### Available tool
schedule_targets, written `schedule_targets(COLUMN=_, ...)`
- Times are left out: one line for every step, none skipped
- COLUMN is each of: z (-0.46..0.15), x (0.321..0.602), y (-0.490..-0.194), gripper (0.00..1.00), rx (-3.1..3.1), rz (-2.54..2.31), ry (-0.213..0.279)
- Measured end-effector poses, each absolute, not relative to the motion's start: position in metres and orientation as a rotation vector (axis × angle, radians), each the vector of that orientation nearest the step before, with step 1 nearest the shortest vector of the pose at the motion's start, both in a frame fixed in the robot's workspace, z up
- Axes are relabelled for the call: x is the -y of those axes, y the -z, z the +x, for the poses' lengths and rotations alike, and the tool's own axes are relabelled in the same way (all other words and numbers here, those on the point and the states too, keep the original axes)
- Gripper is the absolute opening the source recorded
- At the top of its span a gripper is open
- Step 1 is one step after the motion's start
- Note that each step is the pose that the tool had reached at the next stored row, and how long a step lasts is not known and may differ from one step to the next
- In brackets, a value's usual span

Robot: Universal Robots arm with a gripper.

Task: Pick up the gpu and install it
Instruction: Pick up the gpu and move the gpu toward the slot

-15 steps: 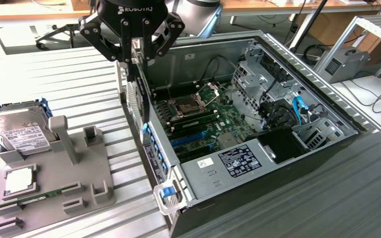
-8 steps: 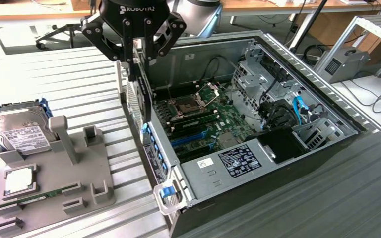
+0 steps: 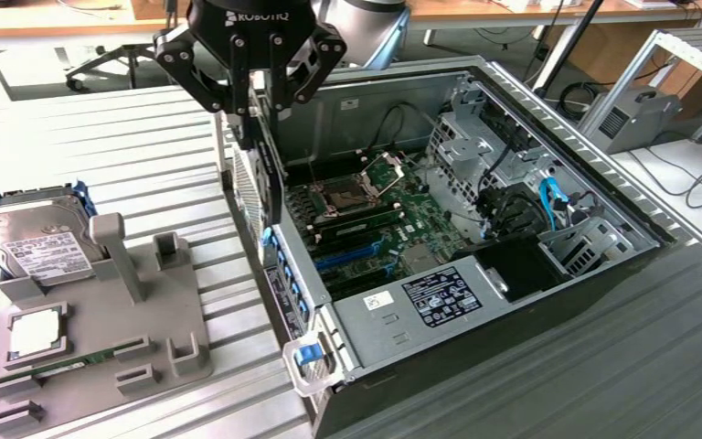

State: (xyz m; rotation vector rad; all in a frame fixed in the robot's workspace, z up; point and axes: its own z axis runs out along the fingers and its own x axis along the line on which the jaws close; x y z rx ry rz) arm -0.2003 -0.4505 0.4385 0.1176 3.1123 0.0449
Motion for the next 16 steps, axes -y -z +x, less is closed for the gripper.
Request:
schedule_targets(z=-0.2, x=0.4505, y=-0.4384, gripper=0.26, rx=-3.112, rz=0.118, ry=-0.045)
schedule_targets(z=-0.1995, x=0.4504, y=-0.4384, gripper=0.26, rx=-3.112, rz=0.118, ry=-0.045)
schedule_targets(z=-0.199, x=0.4505, y=-0.4384, gripper=0.26, rx=-3.112, rz=0.118, ry=-0.045)
schedule_targets(z=-0.1987, x=0.4505, y=-0.4384, gripper=0.26, rx=-3.112, rz=0.118, ry=-0.045)
schedule_targets(z=-0.1983, x=0.4504, y=-0.4384, gripper=0.26, rx=-3.112, rz=0.118, ry=-0.045)
schedule_targets(z=-0.198, x=0.4504, y=-0.4383, gripper=0.26, rx=-3.112, rz=0.118, ry=-0.045)
schedule_targets(z=-0.1974, x=0.4505, y=-0.4383, gripper=0.26, rx=-3.112, rz=0.118, ry=-0.045)
schedule_targets(z=-0.197, x=0.4505, y=-0.4383, gripper=0.26, rx=-3.112, rz=0.118, ry=-0.045)
schedule_targets(z=-0.1966, x=0.4505, y=-0.4383, gripper=0.26, rx=-3.112, rz=0.118, ry=-0.045)
schedule_targets(z=-0.1963, x=0.4504, y=-0.4383, gripper=0.26, rx=-3.112, rz=0.118, ry=-0.045)
schedule_targets(z=-0.1959, x=0.4504, y=-0.4383, gripper=0.26, rx=-3.112, rz=0.118, ry=-0.045)
schedule_targets(z=-0.1955, x=0.4505, y=-0.4382, gripper=0.26, rx=-3.112, rz=0.118, ry=-0.045)
schedule_targets(z=-0.1951, x=0.4505, y=-0.4382, gripper=0.26, rx=-3.112, rz=0.118, ry=-0.045)
schedule_targets(z=-0.1948, x=0.4505, y=-0.4382, gripper=0.26, rx=-3.112, rz=0.118, ry=-0.045)
schedule_targets(z=-0.1944, x=0.4504, y=-0.4382, gripper=0.26, rx=-3.112, rz=0.118, ry=-0.045)
schedule_targets(z=-0.1939, x=0.4505, y=-0.4382, gripper=0.26, rx=-3.112, rz=0.118, ry=-0.045)
